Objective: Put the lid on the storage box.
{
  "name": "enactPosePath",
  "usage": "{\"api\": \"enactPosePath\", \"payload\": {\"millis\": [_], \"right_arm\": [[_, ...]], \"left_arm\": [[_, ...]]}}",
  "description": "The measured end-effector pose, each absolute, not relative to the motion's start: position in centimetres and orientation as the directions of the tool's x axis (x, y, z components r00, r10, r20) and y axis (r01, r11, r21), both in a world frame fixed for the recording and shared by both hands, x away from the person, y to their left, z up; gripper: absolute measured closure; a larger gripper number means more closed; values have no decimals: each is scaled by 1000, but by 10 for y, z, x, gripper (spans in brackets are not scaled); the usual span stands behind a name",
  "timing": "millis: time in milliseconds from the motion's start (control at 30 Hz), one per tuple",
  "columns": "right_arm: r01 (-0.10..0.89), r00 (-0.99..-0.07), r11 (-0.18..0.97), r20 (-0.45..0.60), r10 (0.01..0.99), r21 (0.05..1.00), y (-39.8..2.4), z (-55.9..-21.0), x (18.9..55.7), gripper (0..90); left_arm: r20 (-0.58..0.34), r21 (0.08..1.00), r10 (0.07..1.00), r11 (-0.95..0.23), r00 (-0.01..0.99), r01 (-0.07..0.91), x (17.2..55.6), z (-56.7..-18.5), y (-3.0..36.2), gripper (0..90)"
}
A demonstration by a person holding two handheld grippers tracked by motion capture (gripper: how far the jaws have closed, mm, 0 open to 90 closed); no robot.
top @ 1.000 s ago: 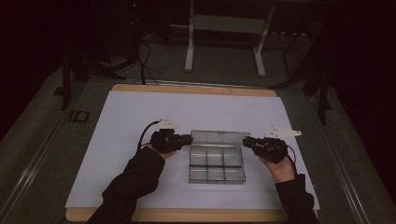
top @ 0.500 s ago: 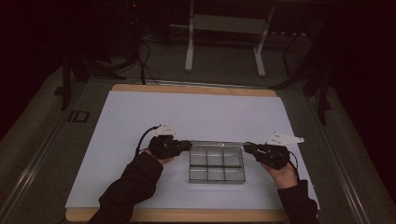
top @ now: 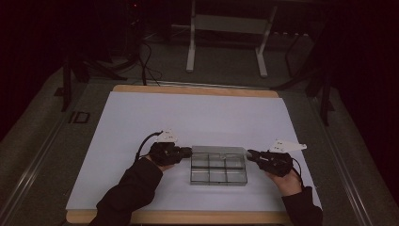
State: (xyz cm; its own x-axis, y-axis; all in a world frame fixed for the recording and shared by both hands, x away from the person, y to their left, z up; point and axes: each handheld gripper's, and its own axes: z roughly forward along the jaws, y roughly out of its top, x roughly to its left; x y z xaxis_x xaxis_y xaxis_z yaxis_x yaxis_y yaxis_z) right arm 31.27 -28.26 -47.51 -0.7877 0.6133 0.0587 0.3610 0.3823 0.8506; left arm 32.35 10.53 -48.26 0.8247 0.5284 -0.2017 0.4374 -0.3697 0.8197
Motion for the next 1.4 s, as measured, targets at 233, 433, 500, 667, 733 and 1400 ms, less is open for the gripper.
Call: {"api": "enactPosePath", "payload": {"millis": [233, 433, 500, 667, 733, 1400], "right_arm": [[361, -797, 396, 59, 601, 844, -285, -482, 309, 792], [371, -803, 414, 64, 592, 832, -286, -489, 308, 793], [377, -804, 415, 69, 591, 828, -286, -491, 308, 793], [384, -804, 414, 77, 590, 825, -286, -496, 308, 793], [386, -802, 417, 75, 593, 823, -286, -498, 308, 792], [417, -781, 426, 77, 619, 803, -290, -514, 314, 776]], "left_arm": [[-195, 817, 513, -386, 836, 428, 319, -487, 106, 819], [-196, 809, 504, -402, 841, 430, 316, -491, 106, 818], [-198, 806, 502, -406, 842, 431, 315, -493, 106, 819], [-192, 798, 504, -419, 842, 433, 314, -497, 105, 819], [-195, 798, 510, -414, 838, 438, 315, -498, 106, 818], [-235, 763, 528, -420, 816, 491, 323, -518, 111, 776]]}}
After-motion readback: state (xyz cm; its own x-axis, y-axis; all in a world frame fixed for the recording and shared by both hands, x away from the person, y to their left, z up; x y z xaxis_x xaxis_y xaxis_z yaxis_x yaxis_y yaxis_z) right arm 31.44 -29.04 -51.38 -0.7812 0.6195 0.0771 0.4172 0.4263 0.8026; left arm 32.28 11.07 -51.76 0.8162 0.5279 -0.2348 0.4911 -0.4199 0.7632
